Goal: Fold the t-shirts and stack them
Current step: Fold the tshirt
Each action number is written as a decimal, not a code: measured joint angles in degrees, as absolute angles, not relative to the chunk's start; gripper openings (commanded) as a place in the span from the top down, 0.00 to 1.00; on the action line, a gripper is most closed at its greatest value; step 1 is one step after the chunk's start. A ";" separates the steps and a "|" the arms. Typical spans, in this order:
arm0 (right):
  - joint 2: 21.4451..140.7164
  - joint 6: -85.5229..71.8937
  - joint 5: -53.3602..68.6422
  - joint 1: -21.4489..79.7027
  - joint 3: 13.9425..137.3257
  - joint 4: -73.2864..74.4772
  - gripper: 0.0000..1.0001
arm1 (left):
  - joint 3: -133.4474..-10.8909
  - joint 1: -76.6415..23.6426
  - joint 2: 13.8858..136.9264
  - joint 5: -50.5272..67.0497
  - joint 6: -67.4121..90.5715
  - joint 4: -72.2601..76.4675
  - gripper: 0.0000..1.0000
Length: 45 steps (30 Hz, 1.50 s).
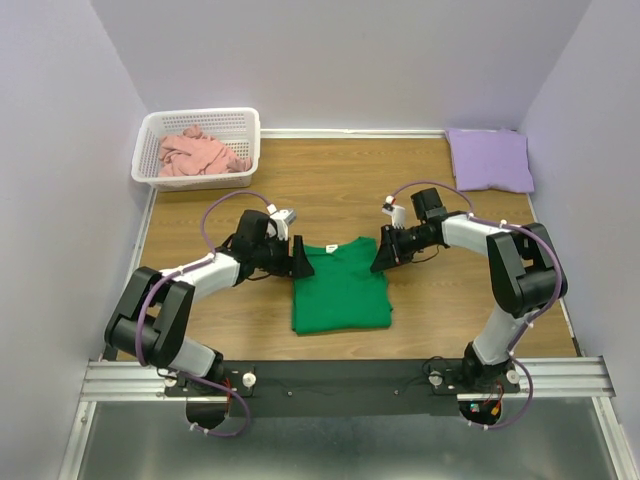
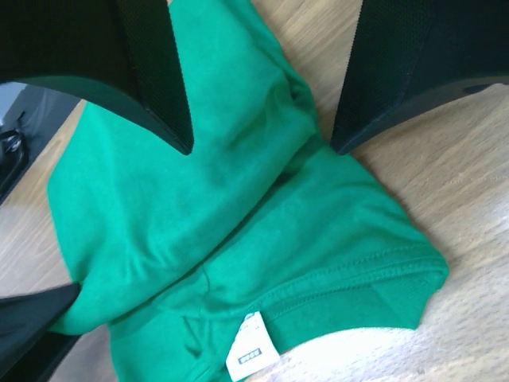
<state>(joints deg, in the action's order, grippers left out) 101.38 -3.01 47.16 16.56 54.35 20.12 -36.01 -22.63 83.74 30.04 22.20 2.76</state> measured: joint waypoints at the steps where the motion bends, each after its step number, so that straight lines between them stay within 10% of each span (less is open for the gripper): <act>1: 101.38 -2.96 47.27 16.56 54.37 20.08 0.75 | -36.01 -22.63 83.81 30.04 21.78 2.50 0.39; 5: 101.38 -2.81 47.64 16.56 54.37 19.73 0.93 | -36.80 -22.74 84.77 30.00 20.84 1.98 0.59; 9: 101.38 -2.81 47.97 16.56 54.37 19.62 0.99 | -37.32 -22.94 85.62 30.04 20.16 1.74 1.00; 25: 90.19 -6.50 49.65 16.80 56.77 20.16 0.99 | -36.95 -23.75 66.92 30.59 22.81 -2.50 1.00; 45: 107.13 -5.43 49.78 16.82 67.33 21.02 0.99 | -39.64 -21.80 83.70 19.84 26.76 1.28 0.83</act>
